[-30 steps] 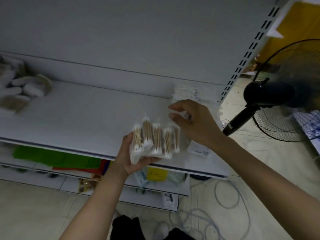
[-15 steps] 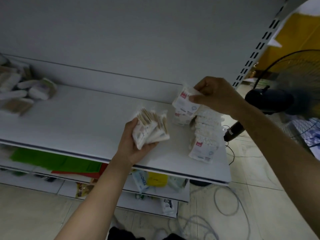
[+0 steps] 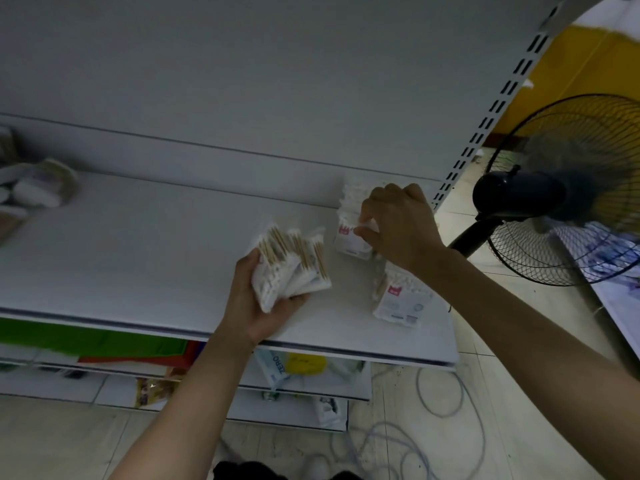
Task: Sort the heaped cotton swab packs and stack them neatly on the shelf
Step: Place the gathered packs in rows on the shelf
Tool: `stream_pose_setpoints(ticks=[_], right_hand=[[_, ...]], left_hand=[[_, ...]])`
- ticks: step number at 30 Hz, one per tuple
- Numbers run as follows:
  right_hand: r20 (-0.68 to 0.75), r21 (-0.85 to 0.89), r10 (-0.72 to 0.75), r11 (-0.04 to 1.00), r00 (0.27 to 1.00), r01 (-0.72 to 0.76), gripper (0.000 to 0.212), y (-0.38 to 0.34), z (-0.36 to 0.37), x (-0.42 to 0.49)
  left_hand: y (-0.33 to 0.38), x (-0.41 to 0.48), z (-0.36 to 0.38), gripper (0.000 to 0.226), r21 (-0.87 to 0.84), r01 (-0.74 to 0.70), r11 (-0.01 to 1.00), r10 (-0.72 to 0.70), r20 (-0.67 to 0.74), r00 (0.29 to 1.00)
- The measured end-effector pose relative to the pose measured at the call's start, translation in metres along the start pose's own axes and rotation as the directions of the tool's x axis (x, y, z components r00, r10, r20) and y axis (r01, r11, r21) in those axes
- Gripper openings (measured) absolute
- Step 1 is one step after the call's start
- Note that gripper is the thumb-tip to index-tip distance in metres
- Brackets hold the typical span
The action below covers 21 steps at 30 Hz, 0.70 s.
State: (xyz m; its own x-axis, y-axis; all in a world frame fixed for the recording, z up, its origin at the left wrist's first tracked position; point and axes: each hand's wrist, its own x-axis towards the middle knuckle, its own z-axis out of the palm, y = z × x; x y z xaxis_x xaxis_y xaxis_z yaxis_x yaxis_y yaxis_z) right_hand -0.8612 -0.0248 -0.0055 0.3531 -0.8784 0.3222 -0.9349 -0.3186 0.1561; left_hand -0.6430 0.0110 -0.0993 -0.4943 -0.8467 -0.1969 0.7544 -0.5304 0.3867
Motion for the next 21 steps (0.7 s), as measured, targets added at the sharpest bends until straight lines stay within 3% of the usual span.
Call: stream_pose_setpoints(ticks=[3, 8, 10, 12, 14, 15, 17, 19, 21], right_hand=[[0.096, -0.074, -0.004, 0.997, 0.995, 0.011, 0.020, -0.003, 0.006, -0.003], [0.117, -0.140, 0.026, 0.990, 0.993, -0.010, 0.018, -0.010, 0.001, -0.003], [0.005, 0.002, 0.061, 0.998, 0.998, -0.061, 0.025, -0.018, -0.004, -0.005], [-0.060, 0.341, 0.181, 0.928, 0.982, -0.151, 0.033, -0.035, -0.014, -0.006], [0.164, 0.609, 0.248, 0.736, 0.955, -0.296, 0.037, -0.051, -0.020, -0.004], [0.281, 0.643, 0.236, 0.673, 0.930, -0.365, 0.036, -0.056, -0.020, -0.002], [0.372, 0.636, 0.179, 0.666, 0.911, -0.390, 0.027, -0.058, -0.018, 0.000], [0.331, 0.620, 0.176, 0.700, 0.927, -0.354, 0.016, -0.052, -0.020, 0.001], [0.270, 0.628, 0.265, 0.680, 0.926, -0.378, 0.007, -0.038, -0.032, 0.002]], left_hand=[[0.000, 0.000, 0.001, 0.075, -0.025, 0.009, 1.000, -0.009, 0.004, 1.000], [0.001, 0.000, 0.002, 0.078, -0.033, 0.012, 0.999, -0.012, 0.022, 1.000], [0.001, 0.000, 0.001, 0.079, -0.043, 0.015, 0.999, -0.014, 0.016, 1.000], [0.001, -0.001, 0.001, 0.079, -0.034, 0.015, 0.999, -0.015, 0.013, 1.000], [0.001, -0.002, 0.003, 0.077, -0.027, 0.011, 1.000, -0.011, 0.012, 1.000], [0.000, -0.003, 0.004, 0.076, -0.029, 0.011, 1.000, -0.011, 0.012, 1.000], [0.000, -0.005, 0.005, 0.074, -0.044, 0.012, 0.999, -0.012, 0.014, 1.000], [0.001, -0.006, 0.004, 0.071, -0.071, 0.000, 0.998, 0.002, 0.028, 1.000], [0.003, -0.006, 0.002, 0.068, -0.108, -0.017, 0.994, 0.023, 0.052, 0.998]])
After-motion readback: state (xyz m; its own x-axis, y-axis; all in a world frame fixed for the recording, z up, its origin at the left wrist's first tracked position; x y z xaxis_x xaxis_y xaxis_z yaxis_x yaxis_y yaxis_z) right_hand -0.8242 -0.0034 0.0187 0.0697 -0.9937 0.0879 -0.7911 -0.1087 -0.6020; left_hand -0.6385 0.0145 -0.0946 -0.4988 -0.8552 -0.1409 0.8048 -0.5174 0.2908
